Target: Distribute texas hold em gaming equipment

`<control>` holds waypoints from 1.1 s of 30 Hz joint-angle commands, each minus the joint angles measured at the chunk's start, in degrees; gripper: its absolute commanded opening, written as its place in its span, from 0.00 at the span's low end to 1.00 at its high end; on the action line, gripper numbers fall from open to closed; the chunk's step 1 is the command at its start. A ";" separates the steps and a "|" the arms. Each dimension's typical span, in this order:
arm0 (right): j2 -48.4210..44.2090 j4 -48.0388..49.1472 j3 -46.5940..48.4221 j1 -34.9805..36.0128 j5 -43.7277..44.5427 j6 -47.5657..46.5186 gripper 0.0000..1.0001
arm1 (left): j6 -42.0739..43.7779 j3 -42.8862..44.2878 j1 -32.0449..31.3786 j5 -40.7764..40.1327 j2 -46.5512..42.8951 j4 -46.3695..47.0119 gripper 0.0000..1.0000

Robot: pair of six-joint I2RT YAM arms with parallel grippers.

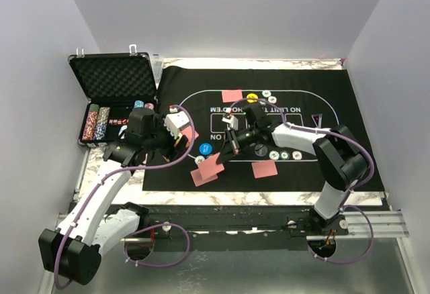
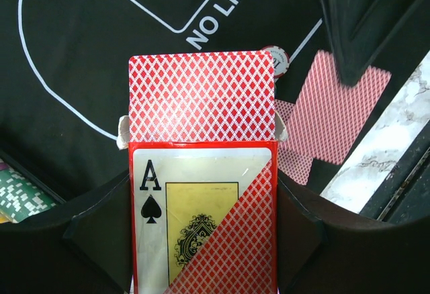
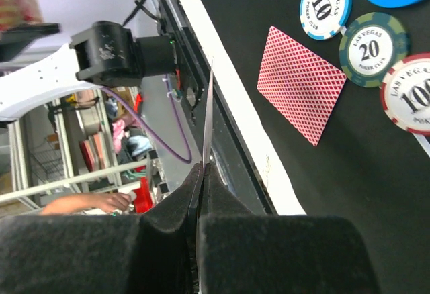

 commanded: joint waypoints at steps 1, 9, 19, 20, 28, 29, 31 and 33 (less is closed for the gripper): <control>1.68 8.53 -2.68 4.19 4.92 1.40 0.01 | -1.58 -0.69 0.46 0.85 -2.41 1.56 0.00; 7.07 8.65 -0.15 7.15 7.60 -0.29 0.01 | -2.02 -2.51 0.48 1.92 -3.24 1.69 0.00; 9.81 4.64 1.40 8.10 12.09 -0.86 0.19 | -1.36 -3.05 0.48 2.34 -3.67 1.66 0.00; 9.62 2.45 1.83 8.09 12.32 -1.49 0.25 | -1.32 -3.16 0.48 2.37 -3.73 1.69 0.00; 4.15 -11.82 3.15 6.62 16.69 -8.24 0.53 | 0.14 -3.78 0.47 2.90 -3.88 1.57 0.00; 3.45 -13.57 3.20 5.63 16.38 -8.99 0.58 | 0.38 -3.74 0.48 2.99 -3.74 1.56 0.00; 2.02 -16.63 3.54 3.68 15.73 -10.93 0.69 | 1.31 -3.63 0.41 3.42 -3.43 1.24 0.00; 0.14 -18.69 4.34 1.63 13.52 -13.59 0.72 | 2.46 -3.67 0.33 4.42 -3.08 0.99 0.00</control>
